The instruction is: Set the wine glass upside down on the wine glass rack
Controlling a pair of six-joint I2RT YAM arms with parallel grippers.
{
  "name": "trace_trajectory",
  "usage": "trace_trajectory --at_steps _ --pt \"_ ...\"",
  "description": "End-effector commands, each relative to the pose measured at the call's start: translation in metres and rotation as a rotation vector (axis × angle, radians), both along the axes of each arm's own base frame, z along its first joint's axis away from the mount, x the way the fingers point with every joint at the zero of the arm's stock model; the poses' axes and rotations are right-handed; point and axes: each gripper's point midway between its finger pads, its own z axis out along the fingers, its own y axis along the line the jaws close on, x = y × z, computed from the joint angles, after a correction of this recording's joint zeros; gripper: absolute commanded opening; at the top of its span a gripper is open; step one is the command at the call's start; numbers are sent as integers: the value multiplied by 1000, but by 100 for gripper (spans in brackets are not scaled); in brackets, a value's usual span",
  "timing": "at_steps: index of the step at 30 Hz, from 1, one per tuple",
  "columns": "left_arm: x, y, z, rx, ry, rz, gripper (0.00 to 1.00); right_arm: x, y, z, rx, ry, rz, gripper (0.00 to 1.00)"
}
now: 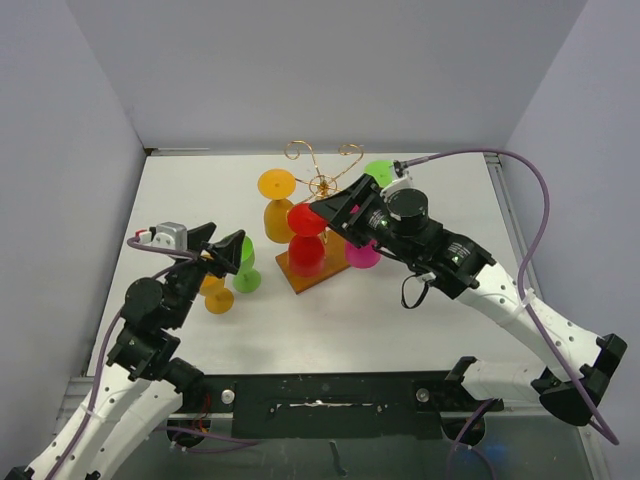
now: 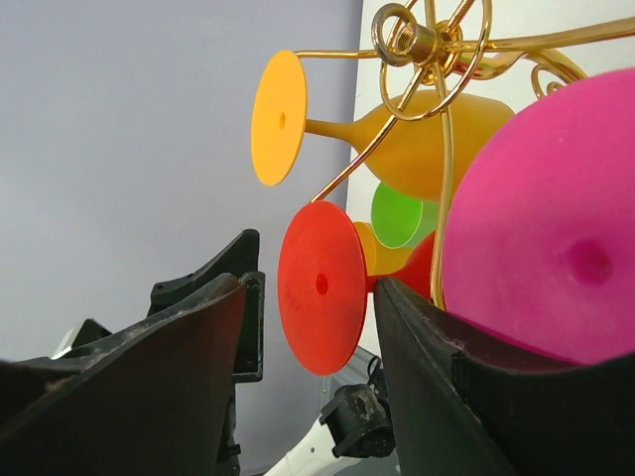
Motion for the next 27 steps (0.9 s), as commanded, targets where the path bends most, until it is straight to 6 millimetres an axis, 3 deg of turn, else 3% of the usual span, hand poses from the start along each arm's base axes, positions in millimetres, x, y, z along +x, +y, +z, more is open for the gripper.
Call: trace_trajectory --at_steps 1,6,14,18,23,27 --pt "2 4 12 -25 -10 26 67 -7 -12 24 12 -59 -4 57" --pt "7 9 4 -28 34 65 67 -16 -17 17 -22 -65 38 58" --pt "31 15 -35 50 278 175 67 -40 -37 21 -129 -176 134 60" --pt "40 10 -54 74 374 188 66 -57 -52 37 -159 -308 178 62" --pt "49 6 -73 80 458 201 55 -64 -66 52 -198 -443 185 63" --pt "55 -6 -88 99 513 144 47 -56 -72 59 -262 -505 155 61"
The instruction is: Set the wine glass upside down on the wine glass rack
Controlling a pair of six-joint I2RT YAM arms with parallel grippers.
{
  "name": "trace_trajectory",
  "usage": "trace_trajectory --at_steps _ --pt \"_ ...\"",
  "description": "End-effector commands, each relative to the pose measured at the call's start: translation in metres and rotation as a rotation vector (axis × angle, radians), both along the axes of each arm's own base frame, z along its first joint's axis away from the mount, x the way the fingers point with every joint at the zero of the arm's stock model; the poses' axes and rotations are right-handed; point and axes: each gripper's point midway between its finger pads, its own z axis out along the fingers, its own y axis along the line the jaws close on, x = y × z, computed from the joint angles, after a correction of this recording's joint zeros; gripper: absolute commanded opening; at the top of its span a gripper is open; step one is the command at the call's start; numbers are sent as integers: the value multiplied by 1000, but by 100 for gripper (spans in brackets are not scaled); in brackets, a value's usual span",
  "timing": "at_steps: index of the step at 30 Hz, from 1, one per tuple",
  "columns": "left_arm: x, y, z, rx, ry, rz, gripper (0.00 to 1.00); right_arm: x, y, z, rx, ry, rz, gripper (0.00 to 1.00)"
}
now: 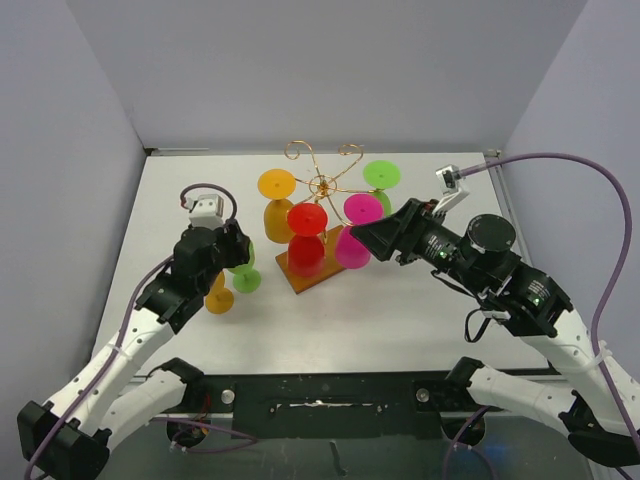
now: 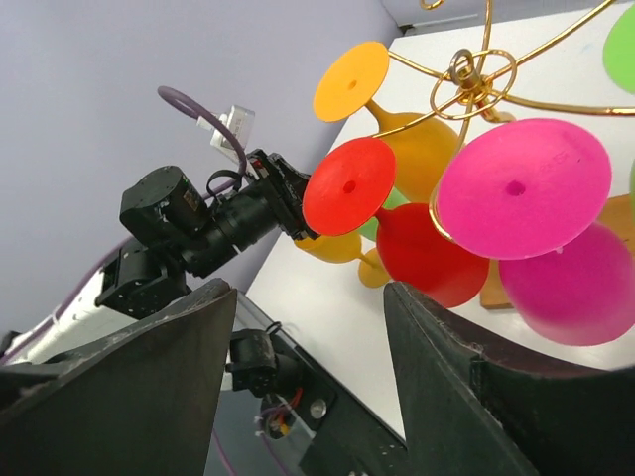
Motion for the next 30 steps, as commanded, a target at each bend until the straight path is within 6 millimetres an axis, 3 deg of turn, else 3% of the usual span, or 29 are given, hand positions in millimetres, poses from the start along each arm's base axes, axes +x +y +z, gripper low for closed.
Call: trace_trajectory --at_steps 1,6,12,17,25,30 --pt "10 -14 16 -56 2 -43 46 13 -7 17 -68 -141 -32 61" --pt "12 -32 2 -80 45 -121 46 27 -10 22 -104 -196 -86 60" --pt "17 -28 -21 -32 131 -88 45 40 -14 32 -108 -248 -144 59" --pt "26 -30 -23 7 150 -94 36 47 -13 31 -104 -259 -166 58" --pt "33 -32 -25 24 174 -87 10 55 -9 33 -113 -263 -172 58" --pt "36 -28 -18 45 153 -78 2 57 -12 31 -114 -254 -183 58"
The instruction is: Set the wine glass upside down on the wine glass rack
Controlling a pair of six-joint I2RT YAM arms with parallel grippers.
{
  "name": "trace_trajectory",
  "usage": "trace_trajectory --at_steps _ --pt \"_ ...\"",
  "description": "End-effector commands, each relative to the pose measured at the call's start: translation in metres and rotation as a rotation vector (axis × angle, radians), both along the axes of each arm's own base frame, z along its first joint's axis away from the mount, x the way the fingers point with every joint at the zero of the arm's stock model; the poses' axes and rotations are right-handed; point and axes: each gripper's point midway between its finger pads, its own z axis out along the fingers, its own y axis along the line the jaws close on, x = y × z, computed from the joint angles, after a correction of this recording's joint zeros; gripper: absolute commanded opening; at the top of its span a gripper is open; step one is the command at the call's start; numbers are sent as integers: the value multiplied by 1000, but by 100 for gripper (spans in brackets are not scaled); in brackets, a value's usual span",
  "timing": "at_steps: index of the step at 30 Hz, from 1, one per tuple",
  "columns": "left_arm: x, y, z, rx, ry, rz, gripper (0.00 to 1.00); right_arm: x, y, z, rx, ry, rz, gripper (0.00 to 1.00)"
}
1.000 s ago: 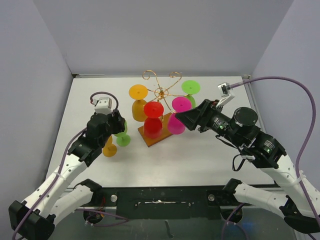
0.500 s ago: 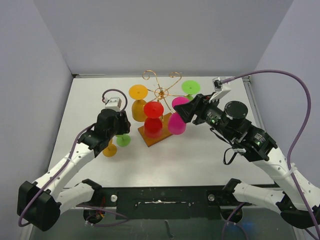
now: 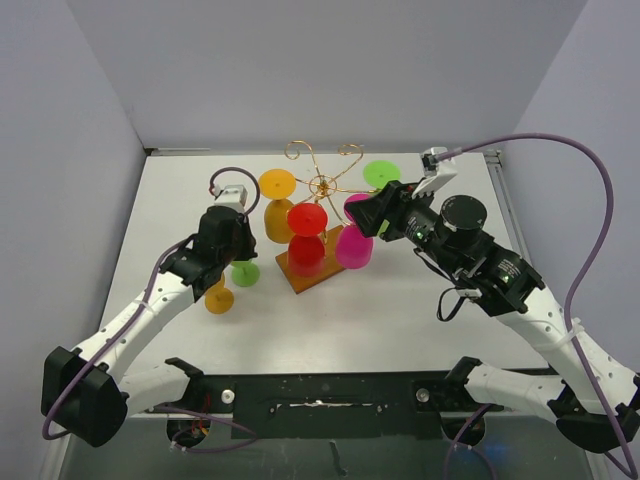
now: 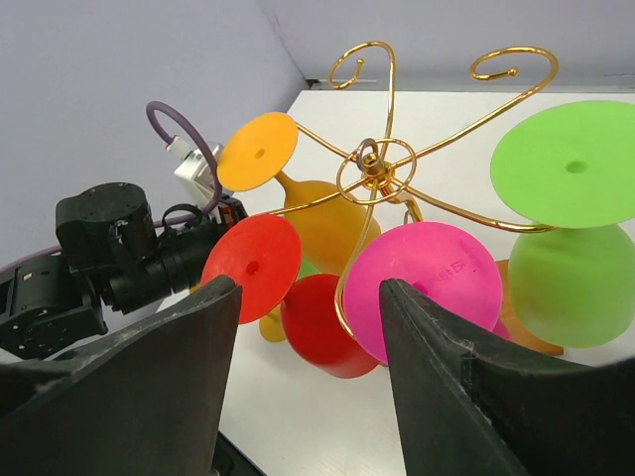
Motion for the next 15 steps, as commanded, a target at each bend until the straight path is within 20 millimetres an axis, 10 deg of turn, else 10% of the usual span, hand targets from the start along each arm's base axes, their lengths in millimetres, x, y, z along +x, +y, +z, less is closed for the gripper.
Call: trace_trajectory --at_steps 1,15 --pt "13 1 31 -3 -82 9 1 2 -9 35 68 -78 -33 58" --pt "14 16 66 -23 -210 47 0 8 -8 36 88 -75 -46 58"
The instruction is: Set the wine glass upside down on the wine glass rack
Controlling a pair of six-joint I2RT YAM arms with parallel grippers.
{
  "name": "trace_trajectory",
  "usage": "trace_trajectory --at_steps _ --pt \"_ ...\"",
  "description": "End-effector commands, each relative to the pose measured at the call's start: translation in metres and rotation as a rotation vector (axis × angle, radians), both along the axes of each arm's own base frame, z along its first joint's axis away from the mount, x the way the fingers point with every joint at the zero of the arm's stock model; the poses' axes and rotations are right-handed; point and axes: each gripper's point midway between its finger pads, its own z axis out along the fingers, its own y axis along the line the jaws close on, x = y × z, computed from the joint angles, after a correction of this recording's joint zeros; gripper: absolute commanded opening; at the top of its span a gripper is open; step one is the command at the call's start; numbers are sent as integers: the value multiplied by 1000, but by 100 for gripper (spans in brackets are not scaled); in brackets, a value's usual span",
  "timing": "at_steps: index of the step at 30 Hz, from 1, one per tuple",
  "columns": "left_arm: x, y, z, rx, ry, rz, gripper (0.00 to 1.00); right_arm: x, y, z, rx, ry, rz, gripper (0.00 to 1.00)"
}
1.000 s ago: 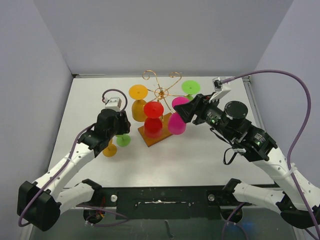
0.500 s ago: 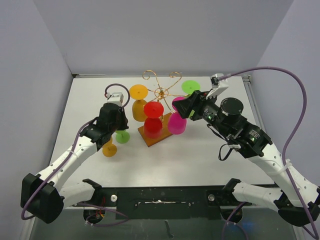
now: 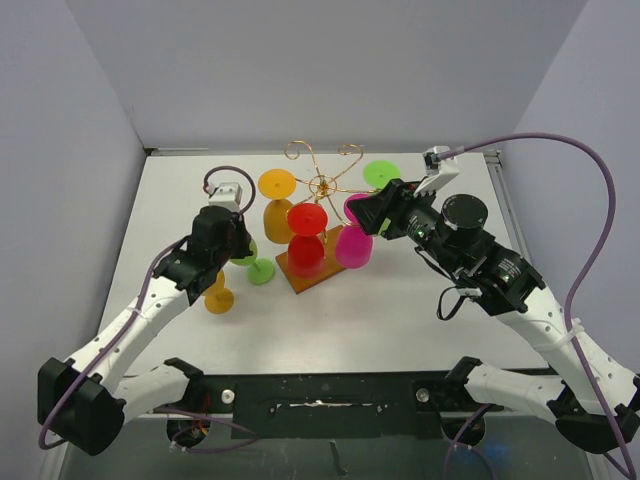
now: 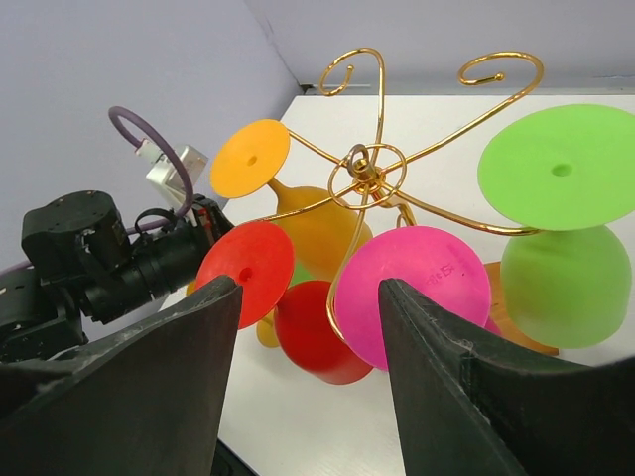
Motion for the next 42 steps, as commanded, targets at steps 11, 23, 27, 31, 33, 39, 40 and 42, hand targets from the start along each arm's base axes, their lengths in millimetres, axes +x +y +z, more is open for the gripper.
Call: trace_trajectory --at_steps 11,23,27,31,33,39,40,42 --pt "13 54 146 -128 -450 245 0 17 7 50 161 -94 -35 58" --pt "-41 69 279 -393 -876 217 0 32 50 82 323 -149 86 62" --pt "-73 67 333 -518 -1045 127 0 40 69 94 381 -161 137 62" --pt "-99 62 369 -627 -1157 41 0 44 88 106 424 -147 197 63" --pt "-110 57 382 -672 -1197 -15 0 44 95 112 458 -139 214 63" --pt "-127 41 404 -750 -1260 -148 0 43 109 130 597 -90 201 64" --pt "-126 40 405 -755 -1261 -156 0 43 111 132 627 -71 189 64" --pt "-125 36 407 -762 -1266 -173 0 43 113 135 674 -44 165 64"
